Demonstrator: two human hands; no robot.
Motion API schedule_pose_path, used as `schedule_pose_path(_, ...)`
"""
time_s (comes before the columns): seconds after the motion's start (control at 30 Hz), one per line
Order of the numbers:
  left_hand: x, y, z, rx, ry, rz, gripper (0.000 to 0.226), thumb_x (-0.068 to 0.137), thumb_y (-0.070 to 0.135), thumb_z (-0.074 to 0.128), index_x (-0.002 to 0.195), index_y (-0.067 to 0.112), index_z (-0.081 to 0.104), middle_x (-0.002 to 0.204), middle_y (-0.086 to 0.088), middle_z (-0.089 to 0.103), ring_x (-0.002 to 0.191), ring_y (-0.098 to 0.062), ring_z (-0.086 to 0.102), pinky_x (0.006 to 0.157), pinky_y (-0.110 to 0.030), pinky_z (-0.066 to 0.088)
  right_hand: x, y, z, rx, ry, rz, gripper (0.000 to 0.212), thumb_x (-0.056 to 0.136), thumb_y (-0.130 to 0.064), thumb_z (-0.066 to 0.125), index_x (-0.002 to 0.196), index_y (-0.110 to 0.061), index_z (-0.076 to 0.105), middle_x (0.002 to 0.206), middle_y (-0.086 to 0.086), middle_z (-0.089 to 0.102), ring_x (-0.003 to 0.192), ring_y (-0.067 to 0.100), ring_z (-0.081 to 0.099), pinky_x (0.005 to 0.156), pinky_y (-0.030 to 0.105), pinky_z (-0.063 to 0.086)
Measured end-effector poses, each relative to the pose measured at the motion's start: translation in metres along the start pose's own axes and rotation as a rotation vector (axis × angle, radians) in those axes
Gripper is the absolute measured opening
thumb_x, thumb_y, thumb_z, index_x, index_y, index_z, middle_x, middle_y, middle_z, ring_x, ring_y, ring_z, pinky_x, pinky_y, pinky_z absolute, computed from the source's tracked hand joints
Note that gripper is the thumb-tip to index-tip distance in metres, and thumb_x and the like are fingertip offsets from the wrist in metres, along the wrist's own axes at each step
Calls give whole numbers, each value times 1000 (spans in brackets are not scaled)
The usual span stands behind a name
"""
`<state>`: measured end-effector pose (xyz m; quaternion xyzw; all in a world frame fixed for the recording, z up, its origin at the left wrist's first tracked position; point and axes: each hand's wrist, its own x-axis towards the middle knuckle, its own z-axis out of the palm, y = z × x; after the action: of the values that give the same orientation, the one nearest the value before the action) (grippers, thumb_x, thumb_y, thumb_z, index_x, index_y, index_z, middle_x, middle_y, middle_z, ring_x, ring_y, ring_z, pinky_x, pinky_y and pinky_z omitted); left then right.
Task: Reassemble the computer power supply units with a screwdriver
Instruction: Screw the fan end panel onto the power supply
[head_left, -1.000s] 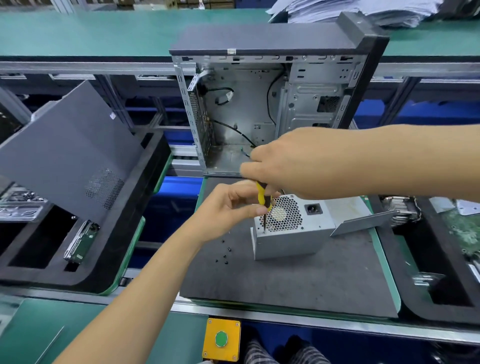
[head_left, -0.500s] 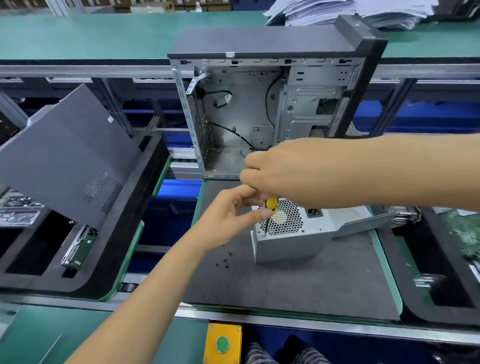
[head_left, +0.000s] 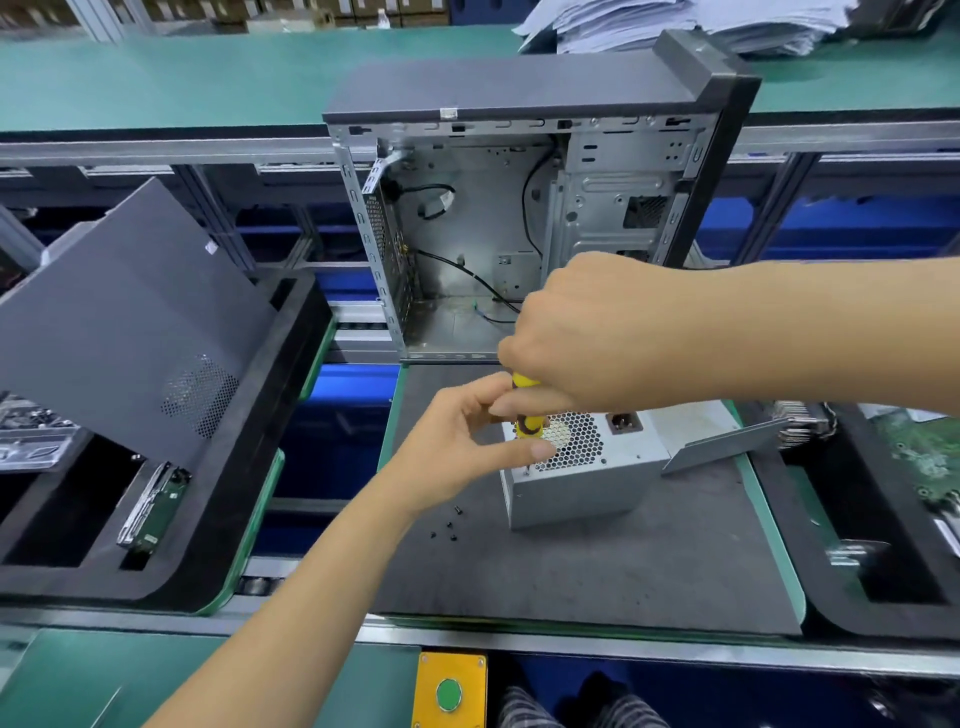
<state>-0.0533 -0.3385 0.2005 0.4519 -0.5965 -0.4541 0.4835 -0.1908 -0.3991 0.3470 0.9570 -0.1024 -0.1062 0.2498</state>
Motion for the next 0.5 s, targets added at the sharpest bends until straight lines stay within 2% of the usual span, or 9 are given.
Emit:
schedule_pose_path(0.03, 1, 0, 3, -8, 51, 3, 30, 75, 14, 81, 101, 13, 66, 87, -3, 69, 90, -12, 65, 88, -22, 50, 1, -1, 0, -4, 14, 16, 55, 98, -51, 29, 58, -14, 25, 55, -1, 23, 44, 16, 17, 44, 24, 14)
schedule_pose_path(0.1, 3, 0, 4, -1, 93, 21, 38, 76, 13, 81, 105, 0, 61, 87, -1, 72, 90, -19, 69, 87, -32, 53, 4, -1, 0, -49, 20, 55, 54, 100, -44, 35, 56, -16, 23, 55, 0, 23, 45, 17, 17, 45, 23, 15)
schedule_pose_path(0.17, 4, 1, 3, -7, 49, -3, 30, 80, 7, 76, 103, -5, 61, 92, 1, 74, 94, -19, 69, 87, -34, 54, 5, -1, 2, -60, -5, 69, 48, 98, -39, 44, 60, -15, 26, 60, -1, 24, 48, 17, 21, 44, 24, 16)
schedule_pose_path(0.23, 5, 1, -1, -14, 16, -33, 17, 83, 7, 70, 100, 9, 68, 97, 4, 75, 99, -13, 67, 93, -35, 51, 6, 0, 5, 28, -82, -8, 31, 94, -32, 50, 78, -19, 28, 72, -3, 22, 51, 15, 27, 43, 26, 18)
schedule_pose_path(0.3, 4, 2, -6, -4, -7, -60, 21, 85, 11, 67, 103, 21, 70, 110, 1, 72, 109, -13, 64, 100, -31, 46, 5, 1, 8, 111, -153, -74, 34, 89, -16, 52, 90, -26, 20, 81, -3, 21, 52, 12, 30, 42, 28, 20)
schedule_pose_path(0.37, 4, 3, -9, -6, -68, -78, 23, 88, 13, 65, 109, 21, 69, 120, -6, 68, 115, -15, 61, 101, -25, 44, 4, 2, 11, 102, -172, -48, 32, 87, -9, 50, 92, -23, 22, 83, -2, 24, 51, 12, 28, 43, 27, 20)
schedule_pose_path(0.43, 5, 2, -5, 1, -77, -82, 23, 85, 13, 71, 107, 21, 69, 113, -7, 68, 110, -15, 62, 97, -23, 46, 4, 2, 13, 37, -152, -5, 25, 87, -9, 49, 90, -17, 26, 74, -1, 26, 48, 13, 25, 42, 27, 18)
schedule_pose_path(0.5, 7, 1, 3, -18, 30, -59, 26, 75, 10, 81, 94, 19, 66, 94, -6, 69, 93, -12, 65, 86, -21, 50, 5, -2, 8, -31, -108, 6, 20, 84, -9, 50, 86, -14, 31, 63, -2, 26, 45, 15, 21, 41, 27, 15)
